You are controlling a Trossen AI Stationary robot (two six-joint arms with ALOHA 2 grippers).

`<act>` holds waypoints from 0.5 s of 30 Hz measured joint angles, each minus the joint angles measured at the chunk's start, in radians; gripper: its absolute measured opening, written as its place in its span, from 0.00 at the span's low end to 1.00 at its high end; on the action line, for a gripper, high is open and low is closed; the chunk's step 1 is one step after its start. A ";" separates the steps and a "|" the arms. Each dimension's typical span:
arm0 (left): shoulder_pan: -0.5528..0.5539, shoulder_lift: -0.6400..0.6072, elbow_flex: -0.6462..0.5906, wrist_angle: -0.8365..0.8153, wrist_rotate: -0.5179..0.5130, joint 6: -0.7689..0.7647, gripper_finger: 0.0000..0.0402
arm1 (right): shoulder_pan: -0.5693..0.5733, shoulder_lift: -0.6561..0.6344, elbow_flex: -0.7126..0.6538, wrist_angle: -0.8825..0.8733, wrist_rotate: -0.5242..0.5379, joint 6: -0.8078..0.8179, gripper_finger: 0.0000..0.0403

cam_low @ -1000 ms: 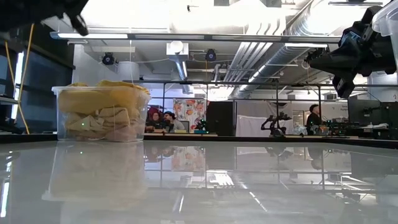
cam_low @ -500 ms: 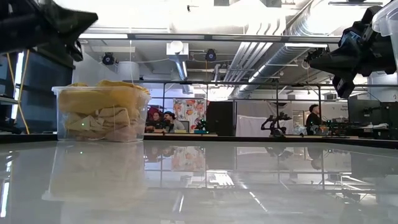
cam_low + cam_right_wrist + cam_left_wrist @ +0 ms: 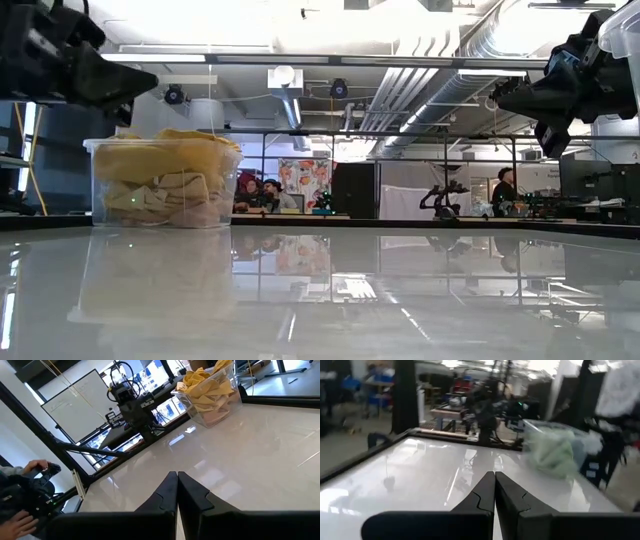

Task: Sort towels by color in basket
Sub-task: Return to Home Position

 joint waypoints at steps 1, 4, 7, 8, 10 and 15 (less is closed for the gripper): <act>-0.017 0.000 0.000 -0.001 0.000 0.042 0.00 | 0.000 0.000 0.000 0.000 0.000 0.000 0.00; -0.063 0.000 0.000 0.000 0.001 0.129 0.00 | 0.000 0.000 0.000 0.000 0.000 0.000 0.00; -0.083 0.000 0.000 0.000 0.001 0.130 0.00 | 0.000 0.000 0.000 0.000 0.000 0.000 0.00; -0.085 0.000 0.000 0.000 0.001 0.124 0.00 | 0.000 0.000 0.000 0.000 0.000 0.000 0.00; -0.086 0.000 0.000 0.000 0.001 0.112 0.00 | 0.000 0.000 0.000 0.000 0.000 0.000 0.00; -0.087 0.000 0.000 0.001 0.000 0.110 0.00 | 0.000 0.000 0.000 0.000 0.000 0.000 0.00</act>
